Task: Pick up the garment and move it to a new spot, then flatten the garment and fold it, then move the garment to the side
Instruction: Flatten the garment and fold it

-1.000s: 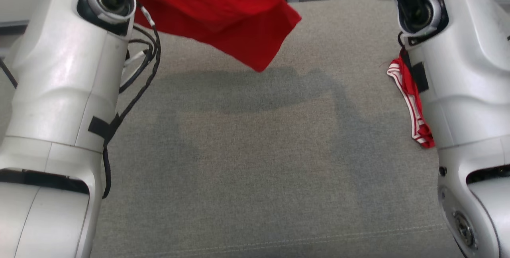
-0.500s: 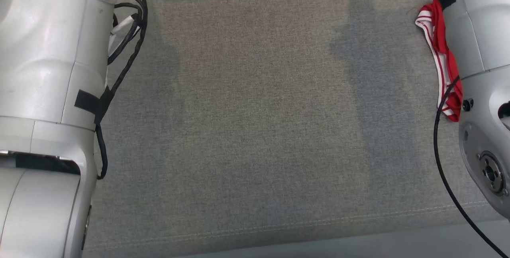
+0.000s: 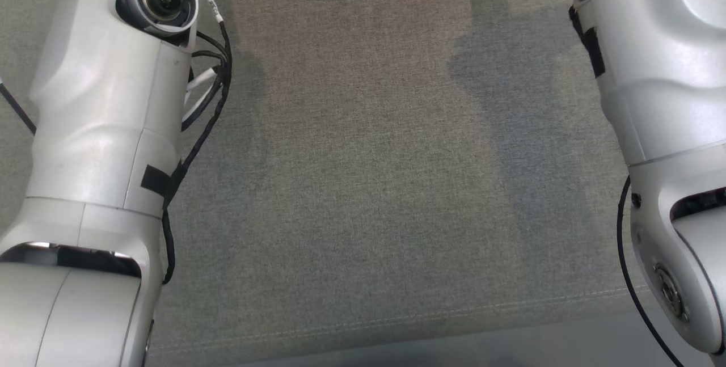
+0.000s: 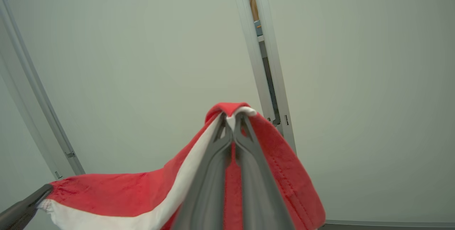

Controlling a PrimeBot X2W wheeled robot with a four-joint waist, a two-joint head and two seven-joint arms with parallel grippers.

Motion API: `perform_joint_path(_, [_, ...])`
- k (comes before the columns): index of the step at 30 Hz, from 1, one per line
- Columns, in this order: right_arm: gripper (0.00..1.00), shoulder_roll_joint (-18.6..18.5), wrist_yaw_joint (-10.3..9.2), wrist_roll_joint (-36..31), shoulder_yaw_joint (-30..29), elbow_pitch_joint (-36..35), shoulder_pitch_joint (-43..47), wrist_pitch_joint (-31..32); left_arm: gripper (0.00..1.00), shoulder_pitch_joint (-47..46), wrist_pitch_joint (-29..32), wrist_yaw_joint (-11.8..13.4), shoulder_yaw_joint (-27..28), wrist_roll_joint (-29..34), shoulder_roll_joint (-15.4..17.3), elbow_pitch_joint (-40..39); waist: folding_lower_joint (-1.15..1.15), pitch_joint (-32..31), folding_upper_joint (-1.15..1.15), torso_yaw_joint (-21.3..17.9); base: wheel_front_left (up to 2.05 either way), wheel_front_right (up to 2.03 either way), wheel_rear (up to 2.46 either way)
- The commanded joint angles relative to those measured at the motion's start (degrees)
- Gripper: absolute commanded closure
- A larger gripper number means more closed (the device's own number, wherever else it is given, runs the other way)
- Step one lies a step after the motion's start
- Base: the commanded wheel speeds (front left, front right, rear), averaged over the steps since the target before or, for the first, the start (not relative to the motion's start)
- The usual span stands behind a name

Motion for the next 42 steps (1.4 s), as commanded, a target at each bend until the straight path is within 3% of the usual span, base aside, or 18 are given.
perform_joint_path(1, [1.00, -0.2, -0.01, 0.3, 1.6, 0.7, 1.5, -0.1, 1.00, 1.4, 0.7, -0.2, -1.3, -1.3, 0.0, -0.8, 0.00, 0.3, 0.00, 0.7, 0.00, 0.00, 0.00])
perform_joint_path(5, [1.00, -0.9, -0.01, 3.0, 5.2, 1.8, 3.7, 2.6, 1.00, 4.0, 2.8, -0.3, -4.0, -3.0, 0.2, -1.5, 0.00, -0.8, 0.00, 1.5, 0.00, 0.00, 0.00])
perform_joint_path(12, [1.00, -3.2, 0.00, 9.5, 5.5, 1.4, 10.6, 15.8, 1.00, 11.7, 10.1, -0.3, -7.2, -6.4, 1.8, -2.0, 0.00, -5.5, 0.00, 3.0, 0.00, 0.00, 0.00])
perform_joint_path(18, [1.00, -4.8, 0.00, 12.3, 5.1, -3.4, 21.4, 27.6, 1.00, 21.1, 17.3, -0.3, -10.2, -7.9, 4.4, -2.4, 0.00, -11.7, 0.00, 3.3, 0.00, 0.00, 0.00])
perform_joint_path(28, [1.00, -6.0, 0.00, 13.0, 1.1, -17.9, 41.5, 44.2, 1.00, 36.0, 22.9, 1.9, -12.7, -9.3, 7.4, -8.4, 0.00, -20.3, 0.00, 3.5, 0.00, 0.00, 0.00])
perform_joint_path(36, [1.00, -8.1, 0.00, 9.8, -2.0, -36.5, 59.6, 61.6, 1.00, 47.1, 25.5, 6.7, -13.7, -9.9, 10.4, -16.9, 0.00, -24.2, 0.00, 3.4, 0.00, 0.00, 0.00])
perform_joint_path(42, [1.00, -8.9, 0.00, 8.6, -4.3, -46.2, 68.9, 69.6, 1.00, 54.0, 26.1, 10.3, -14.1, -10.3, 12.3, -22.1, 0.00, -25.7, 0.00, 3.1, 0.00, 0.00, 0.00])
